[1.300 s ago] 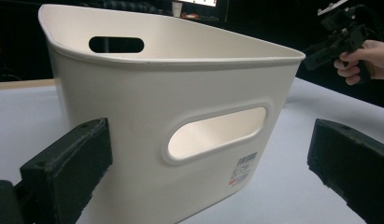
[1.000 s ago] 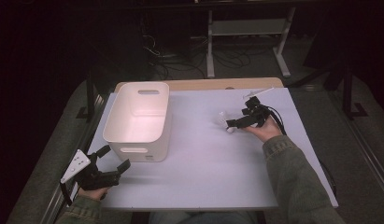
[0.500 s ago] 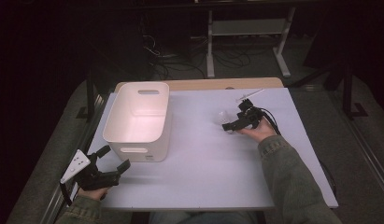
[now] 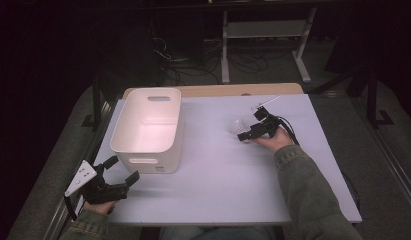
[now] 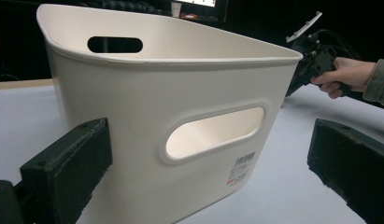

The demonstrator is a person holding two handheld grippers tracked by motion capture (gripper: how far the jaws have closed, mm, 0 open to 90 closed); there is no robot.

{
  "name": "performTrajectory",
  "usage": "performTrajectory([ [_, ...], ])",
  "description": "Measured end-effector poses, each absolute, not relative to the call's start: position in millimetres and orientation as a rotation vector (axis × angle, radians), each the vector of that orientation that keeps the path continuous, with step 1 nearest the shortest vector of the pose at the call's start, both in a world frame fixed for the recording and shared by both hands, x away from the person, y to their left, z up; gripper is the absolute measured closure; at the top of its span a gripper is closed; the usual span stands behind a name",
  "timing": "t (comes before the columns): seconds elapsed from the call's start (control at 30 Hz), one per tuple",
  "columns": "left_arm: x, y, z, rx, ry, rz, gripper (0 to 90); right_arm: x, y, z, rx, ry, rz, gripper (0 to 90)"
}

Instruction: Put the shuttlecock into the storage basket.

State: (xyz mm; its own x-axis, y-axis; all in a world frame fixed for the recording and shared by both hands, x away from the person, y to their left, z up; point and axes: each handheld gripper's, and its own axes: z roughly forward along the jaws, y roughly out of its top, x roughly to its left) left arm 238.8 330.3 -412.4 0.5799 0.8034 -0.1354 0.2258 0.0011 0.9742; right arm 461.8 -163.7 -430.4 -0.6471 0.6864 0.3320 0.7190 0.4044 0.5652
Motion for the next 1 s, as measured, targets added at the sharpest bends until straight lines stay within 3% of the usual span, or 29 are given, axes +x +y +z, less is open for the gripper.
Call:
performTrajectory([
  [0.23,238.9,330.4,-412.5,1.540,0.903,0.567,0.0,462.9,-162.8,-437.0,-1.269,-2.583,-1.065,43.0],
  [0.4,239.1,330.5,-412.5,1.542,0.903,0.567,0.0,462.8,-161.9,-437.7,-1.272,-2.597,-1.054,55.4],
  [0.57,239.0,330.4,-412.6,1.541,0.904,0.567,0.0,463.4,-161.9,-439.2,-1.290,-2.617,-1.028,62.0],
  [1.0,239.1,330.4,-412.6,1.542,0.904,0.568,0.0,462.5,-170.4,-432.0,-1.320,-2.589,-1.073,63.4],
])
